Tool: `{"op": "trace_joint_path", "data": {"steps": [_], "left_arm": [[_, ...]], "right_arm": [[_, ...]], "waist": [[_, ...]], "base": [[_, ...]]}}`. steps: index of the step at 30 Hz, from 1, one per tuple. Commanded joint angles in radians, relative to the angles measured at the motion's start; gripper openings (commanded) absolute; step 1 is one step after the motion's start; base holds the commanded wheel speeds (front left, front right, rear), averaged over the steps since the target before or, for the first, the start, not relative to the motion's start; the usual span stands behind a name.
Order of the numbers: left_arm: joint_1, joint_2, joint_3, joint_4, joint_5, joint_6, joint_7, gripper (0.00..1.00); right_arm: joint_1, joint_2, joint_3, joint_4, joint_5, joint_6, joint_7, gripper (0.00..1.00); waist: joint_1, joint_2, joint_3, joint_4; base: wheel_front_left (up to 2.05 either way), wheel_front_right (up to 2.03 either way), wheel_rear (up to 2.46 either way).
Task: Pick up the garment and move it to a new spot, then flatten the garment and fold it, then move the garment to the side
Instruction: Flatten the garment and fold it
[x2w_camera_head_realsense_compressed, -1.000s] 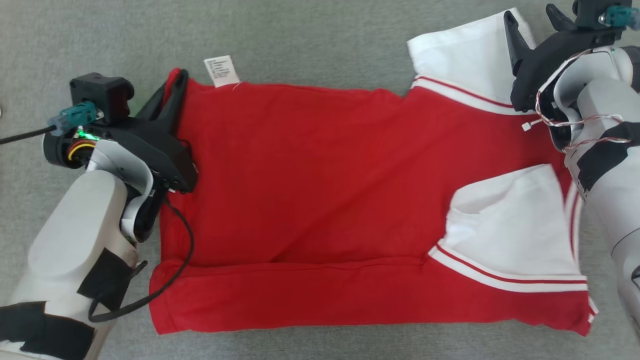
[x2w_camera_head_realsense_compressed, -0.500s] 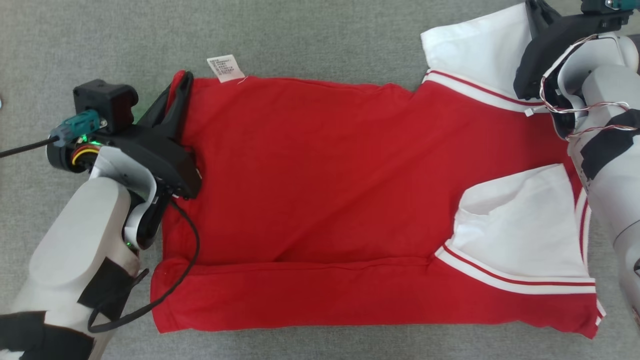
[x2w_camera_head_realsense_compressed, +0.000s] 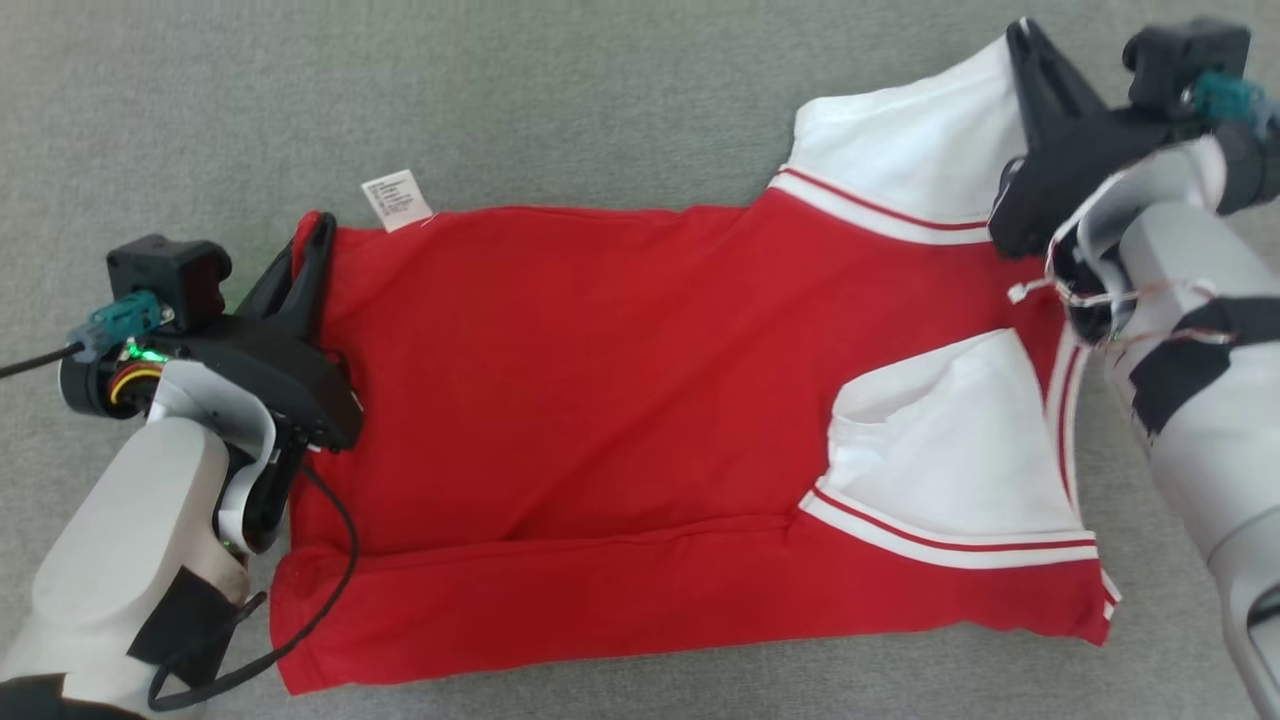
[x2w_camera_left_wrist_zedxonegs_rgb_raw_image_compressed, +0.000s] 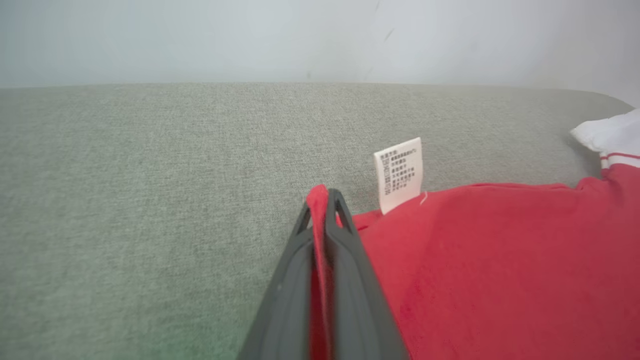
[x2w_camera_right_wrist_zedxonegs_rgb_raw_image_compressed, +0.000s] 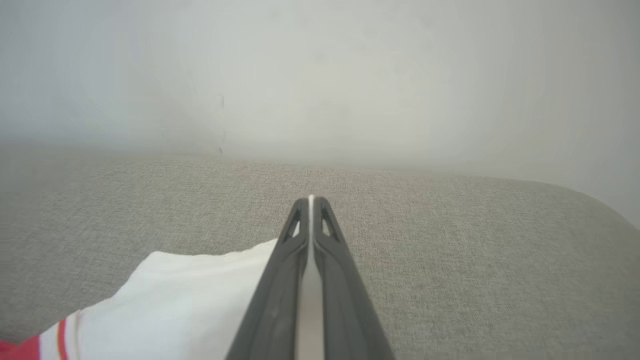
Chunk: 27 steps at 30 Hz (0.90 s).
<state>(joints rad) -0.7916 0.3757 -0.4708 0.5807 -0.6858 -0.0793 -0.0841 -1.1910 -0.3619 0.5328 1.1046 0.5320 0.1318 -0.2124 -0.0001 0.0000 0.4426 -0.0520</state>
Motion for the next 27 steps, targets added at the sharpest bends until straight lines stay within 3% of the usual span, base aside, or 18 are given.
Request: {"op": "trace_joint_path", "data": {"steps": [1, 12, 19, 27], "left_arm": [[0.023, 0.008, 0.003, 0.003, -0.007, 0.006, -0.005, 0.00], [0.093, 0.030, 0.016, -0.004, -0.028, 0.018, -0.040, 0.00], [0.182, 0.036, 0.013, -0.072, -0.025, 0.049, -0.074, 0.00], [0.309, 0.032, 0.023, -0.186, -0.037, 0.091, -0.116, 0.00]], "right_arm": [[0.050, -0.012, 0.015, -0.044, 0.032, -0.002, -0.014, 0.00], [0.330, -0.102, 0.024, -0.397, 0.149, -0.002, -0.052, 0.00], [0.563, -0.120, -0.103, -0.614, 0.140, -0.002, -0.053, 0.00], [0.839, -0.071, -0.282, -0.801, 0.127, -0.002, -0.053, 0.00]], "waist": [[0.0001, 0.0000, -0.030, -0.029], [0.0001, 0.0000, -0.087, -0.070], [0.0001, 0.0000, -0.119, -0.063], [0.0001, 0.0000, -0.147, -0.039]], "base": [[0.00, 0.00, 0.00], [0.00, 0.00, 0.00], [0.00, 0.00, 0.00], [0.00, 0.00, 0.00]]}}
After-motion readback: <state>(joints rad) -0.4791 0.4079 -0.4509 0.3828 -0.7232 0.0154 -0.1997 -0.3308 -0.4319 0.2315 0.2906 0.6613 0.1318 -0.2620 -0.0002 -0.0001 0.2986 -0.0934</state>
